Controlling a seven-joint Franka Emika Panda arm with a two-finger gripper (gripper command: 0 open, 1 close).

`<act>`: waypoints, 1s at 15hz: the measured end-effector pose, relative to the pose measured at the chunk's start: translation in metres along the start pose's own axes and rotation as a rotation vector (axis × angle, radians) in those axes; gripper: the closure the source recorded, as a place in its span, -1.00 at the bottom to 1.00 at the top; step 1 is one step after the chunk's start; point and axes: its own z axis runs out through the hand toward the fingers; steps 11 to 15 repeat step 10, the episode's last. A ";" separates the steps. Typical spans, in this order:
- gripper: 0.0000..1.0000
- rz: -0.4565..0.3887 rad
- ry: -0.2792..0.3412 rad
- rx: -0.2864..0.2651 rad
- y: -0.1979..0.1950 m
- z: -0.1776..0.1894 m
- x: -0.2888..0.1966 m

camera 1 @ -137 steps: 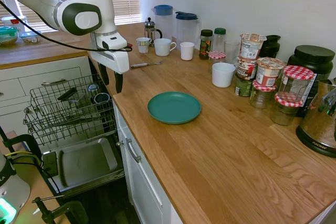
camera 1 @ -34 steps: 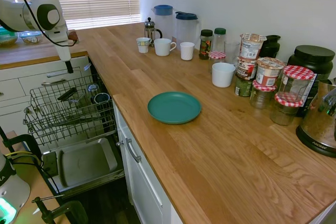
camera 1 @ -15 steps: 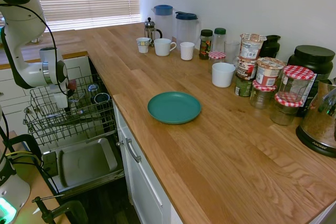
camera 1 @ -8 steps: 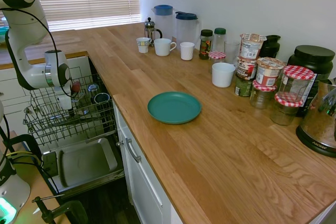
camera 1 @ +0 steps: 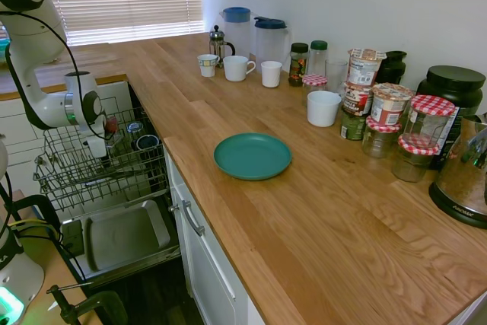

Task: Put the fork in the dishwasher

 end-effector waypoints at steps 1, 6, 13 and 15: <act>-1.00 -0.001 0.001 0.004 -0.001 -0.001 0.000; -1.00 -0.025 0.001 0.045 0.003 -0.043 -0.015; -1.00 -0.011 0.014 0.075 0.021 -0.102 -0.024; -1.00 -0.011 0.014 0.075 0.021 -0.102 -0.024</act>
